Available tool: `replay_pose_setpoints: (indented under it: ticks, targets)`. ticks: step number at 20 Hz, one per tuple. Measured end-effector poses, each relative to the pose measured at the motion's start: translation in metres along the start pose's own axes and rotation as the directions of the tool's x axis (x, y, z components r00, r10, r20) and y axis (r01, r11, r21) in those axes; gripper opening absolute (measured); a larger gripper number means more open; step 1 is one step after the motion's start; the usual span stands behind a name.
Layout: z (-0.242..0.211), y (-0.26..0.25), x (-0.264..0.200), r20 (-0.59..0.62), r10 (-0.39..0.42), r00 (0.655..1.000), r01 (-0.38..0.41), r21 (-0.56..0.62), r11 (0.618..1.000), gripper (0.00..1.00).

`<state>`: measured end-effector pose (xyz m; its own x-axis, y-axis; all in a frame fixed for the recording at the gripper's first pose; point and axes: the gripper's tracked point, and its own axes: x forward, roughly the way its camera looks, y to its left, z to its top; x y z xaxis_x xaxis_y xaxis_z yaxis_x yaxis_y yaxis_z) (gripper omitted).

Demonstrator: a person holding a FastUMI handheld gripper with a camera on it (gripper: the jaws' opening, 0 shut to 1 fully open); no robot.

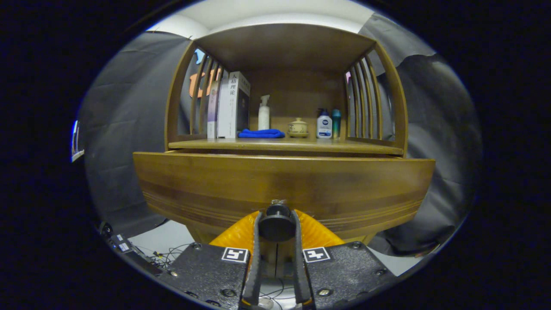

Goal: Pull open the drawer, take out the items inside it, and place them on the countertop above the cabinet.

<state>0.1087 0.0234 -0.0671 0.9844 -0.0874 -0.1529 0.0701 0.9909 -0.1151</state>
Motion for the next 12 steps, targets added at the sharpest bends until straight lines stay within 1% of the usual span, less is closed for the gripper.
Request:
replay_pose_setpoints:
  ticks: [12]
  targets:
    - [-0.013, 0.002, -0.043, 0.004, 0.004, 1.000, -0.004, 0.012, 1.000, 0.33]
